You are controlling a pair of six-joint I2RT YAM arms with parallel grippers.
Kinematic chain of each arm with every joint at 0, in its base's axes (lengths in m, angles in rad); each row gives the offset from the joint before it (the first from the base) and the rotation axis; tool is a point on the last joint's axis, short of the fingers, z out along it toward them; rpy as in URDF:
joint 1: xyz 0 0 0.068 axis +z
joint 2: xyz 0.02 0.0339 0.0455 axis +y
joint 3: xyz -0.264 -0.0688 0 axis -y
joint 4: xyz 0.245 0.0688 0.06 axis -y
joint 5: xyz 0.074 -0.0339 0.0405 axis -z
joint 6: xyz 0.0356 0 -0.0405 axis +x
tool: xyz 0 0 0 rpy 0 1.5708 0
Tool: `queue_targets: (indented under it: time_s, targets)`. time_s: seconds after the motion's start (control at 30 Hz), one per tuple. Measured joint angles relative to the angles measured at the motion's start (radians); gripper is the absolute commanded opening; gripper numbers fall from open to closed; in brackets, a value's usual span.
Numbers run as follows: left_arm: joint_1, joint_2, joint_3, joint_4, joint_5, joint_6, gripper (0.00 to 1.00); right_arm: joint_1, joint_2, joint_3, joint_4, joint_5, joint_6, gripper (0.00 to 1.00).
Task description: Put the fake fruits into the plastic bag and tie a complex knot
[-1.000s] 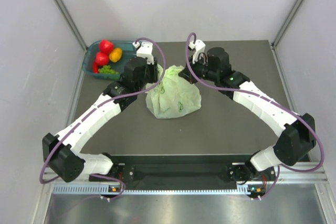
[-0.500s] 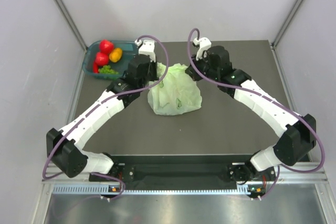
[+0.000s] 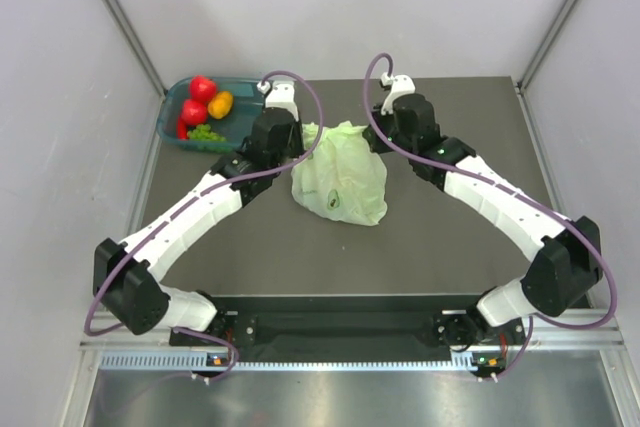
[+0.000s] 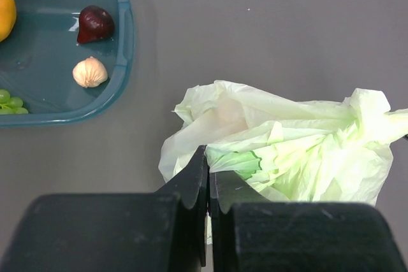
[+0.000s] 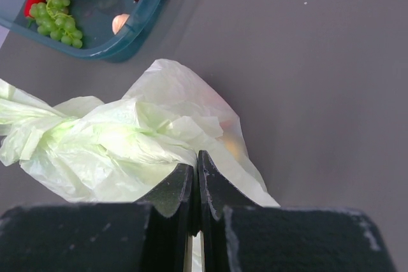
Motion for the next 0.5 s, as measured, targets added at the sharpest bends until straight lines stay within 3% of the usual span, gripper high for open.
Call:
queue_targets:
  time_s: [0.5]
  targets:
    - [0.097, 0.114, -0.032, 0.094, 0.144, -0.017, 0.0, -0.027, -0.011, -0.13, 0.08, 0.007, 0.003, 0.0]
